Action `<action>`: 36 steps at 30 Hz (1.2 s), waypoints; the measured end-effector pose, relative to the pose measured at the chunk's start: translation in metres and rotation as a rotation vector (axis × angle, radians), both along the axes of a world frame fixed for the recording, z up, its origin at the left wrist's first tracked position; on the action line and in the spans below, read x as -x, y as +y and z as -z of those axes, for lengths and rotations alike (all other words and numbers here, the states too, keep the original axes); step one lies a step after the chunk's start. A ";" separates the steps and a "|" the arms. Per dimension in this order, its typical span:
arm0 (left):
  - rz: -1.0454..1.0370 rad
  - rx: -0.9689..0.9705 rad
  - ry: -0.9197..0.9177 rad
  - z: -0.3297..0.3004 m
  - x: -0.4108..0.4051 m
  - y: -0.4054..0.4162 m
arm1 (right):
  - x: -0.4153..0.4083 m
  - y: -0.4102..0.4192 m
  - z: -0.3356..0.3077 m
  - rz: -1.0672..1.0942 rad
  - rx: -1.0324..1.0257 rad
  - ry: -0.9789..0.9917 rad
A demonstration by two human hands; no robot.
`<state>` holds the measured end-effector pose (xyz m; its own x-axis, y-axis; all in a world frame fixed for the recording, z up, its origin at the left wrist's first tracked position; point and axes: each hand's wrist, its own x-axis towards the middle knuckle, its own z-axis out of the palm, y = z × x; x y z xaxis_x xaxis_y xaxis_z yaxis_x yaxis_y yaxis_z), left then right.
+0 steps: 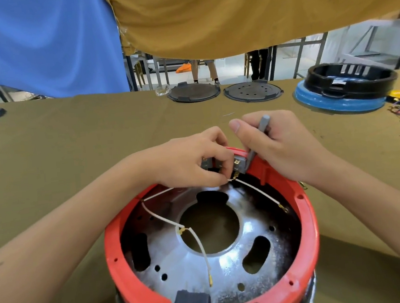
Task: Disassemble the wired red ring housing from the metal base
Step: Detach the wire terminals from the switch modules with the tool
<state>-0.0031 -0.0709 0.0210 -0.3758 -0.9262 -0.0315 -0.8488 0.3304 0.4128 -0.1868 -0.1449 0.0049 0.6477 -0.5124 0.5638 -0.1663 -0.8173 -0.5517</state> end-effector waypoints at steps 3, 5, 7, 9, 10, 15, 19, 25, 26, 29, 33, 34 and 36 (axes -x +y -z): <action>0.020 -0.008 0.003 0.000 -0.001 0.001 | 0.000 0.002 0.000 -0.014 0.014 -0.027; 0.015 0.010 0.006 0.002 -0.001 0.001 | 0.001 0.003 0.000 -0.005 0.034 -0.034; 0.002 0.049 -0.006 0.004 -0.002 0.002 | 0.001 0.003 -0.001 -0.008 0.060 -0.017; -0.009 0.081 -0.023 0.005 -0.002 0.003 | 0.001 0.005 -0.004 -0.020 0.120 0.050; -0.015 0.088 -0.026 0.005 -0.002 0.003 | 0.001 0.007 -0.006 -0.029 0.169 0.095; -0.019 0.092 -0.015 0.005 -0.002 0.005 | -0.001 0.007 -0.007 -0.035 0.146 0.131; -0.019 0.093 -0.010 0.006 -0.002 0.004 | -0.005 0.000 -0.003 -0.006 -0.004 0.076; -0.015 0.089 0.009 0.006 -0.002 0.003 | -0.009 -0.001 -0.001 0.075 -0.083 0.011; -0.014 0.085 0.010 0.006 -0.002 0.003 | -0.009 -0.001 -0.001 0.082 -0.085 0.003; -0.014 0.077 0.015 0.005 -0.002 0.004 | -0.009 -0.001 0.000 0.087 -0.078 -0.018; -0.025 0.084 0.000 0.005 0.000 0.005 | -0.004 0.002 0.000 0.061 -0.004 -0.048; -0.027 0.089 0.001 0.005 0.000 0.005 | -0.002 0.003 -0.001 0.035 0.043 -0.030; -0.033 0.092 0.006 0.005 0.000 0.006 | 0.000 0.008 -0.005 -0.016 0.132 0.059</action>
